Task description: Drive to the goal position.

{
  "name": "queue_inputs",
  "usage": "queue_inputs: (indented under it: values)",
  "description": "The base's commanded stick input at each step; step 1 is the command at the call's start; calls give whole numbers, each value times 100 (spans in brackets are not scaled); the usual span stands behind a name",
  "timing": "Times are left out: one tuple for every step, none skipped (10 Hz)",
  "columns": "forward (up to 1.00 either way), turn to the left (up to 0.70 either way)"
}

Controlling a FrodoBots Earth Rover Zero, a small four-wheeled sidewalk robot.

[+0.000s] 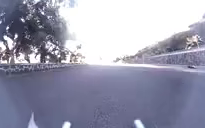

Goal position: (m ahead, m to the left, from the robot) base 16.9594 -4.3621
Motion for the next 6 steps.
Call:
queue_inputs:
  values:
    - [50,0]
    - [50,0]
    - [50,-9]
    - [50,-50]
    - [50,-50]
    - [50,-11]
